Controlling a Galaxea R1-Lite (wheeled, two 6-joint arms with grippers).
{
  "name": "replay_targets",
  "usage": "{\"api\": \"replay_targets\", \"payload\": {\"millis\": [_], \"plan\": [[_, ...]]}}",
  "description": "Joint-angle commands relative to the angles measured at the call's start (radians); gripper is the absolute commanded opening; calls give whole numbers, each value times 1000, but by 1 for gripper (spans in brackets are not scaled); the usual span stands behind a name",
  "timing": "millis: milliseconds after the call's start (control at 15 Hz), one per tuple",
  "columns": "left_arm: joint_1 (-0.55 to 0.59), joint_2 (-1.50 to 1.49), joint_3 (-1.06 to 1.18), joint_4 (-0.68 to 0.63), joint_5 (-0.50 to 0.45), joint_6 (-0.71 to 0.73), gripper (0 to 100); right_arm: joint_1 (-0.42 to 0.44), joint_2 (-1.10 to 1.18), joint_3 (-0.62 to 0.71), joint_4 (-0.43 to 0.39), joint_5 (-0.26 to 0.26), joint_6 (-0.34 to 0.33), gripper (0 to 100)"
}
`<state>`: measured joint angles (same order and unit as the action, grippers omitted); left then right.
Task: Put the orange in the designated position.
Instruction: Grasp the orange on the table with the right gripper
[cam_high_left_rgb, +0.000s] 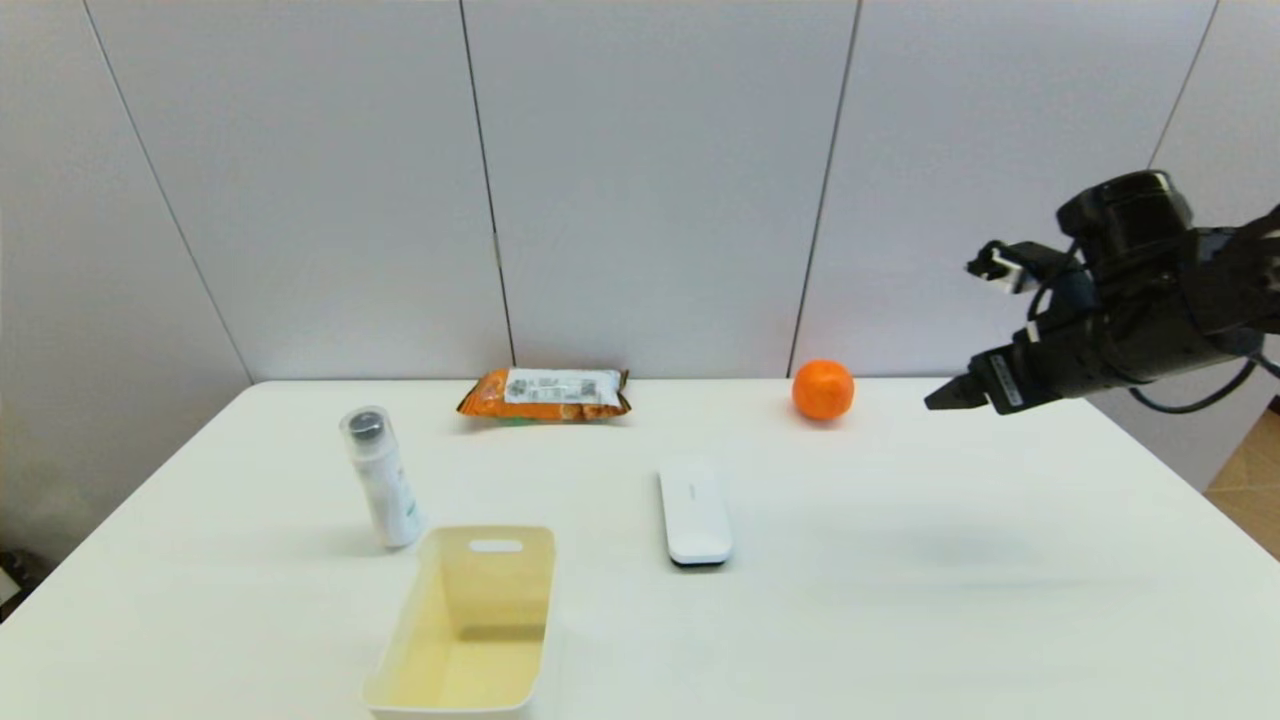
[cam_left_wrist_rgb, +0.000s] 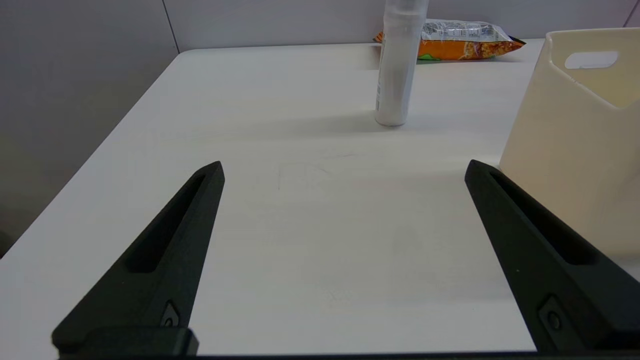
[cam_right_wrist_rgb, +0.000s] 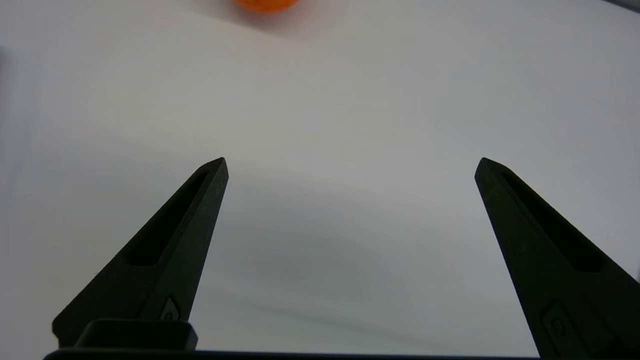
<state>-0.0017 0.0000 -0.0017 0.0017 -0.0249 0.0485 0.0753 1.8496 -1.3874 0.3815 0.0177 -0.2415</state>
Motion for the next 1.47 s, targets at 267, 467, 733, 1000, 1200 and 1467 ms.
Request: {"api": "replay_targets", "payload": {"millis": [267,467,733,1000,1200,1467], "plan": [[0,0,0,0,0,1,100,52,290,-271,188,7,-10,100],[0,0,0,0,0,1,100,64,301,-311,191,41,-9,100],[0,0,0,0,0,1,100,89,347,-404,191,90,16,100],[0,0,0,0,0,1,100,116,421,-493,168,90,83,100],[0,0,0,0,0,1,100,118,459,-530,154,85,99,100],[0,0,0,0,0,1,100,112,494,-539,74,74,99,100]]}}
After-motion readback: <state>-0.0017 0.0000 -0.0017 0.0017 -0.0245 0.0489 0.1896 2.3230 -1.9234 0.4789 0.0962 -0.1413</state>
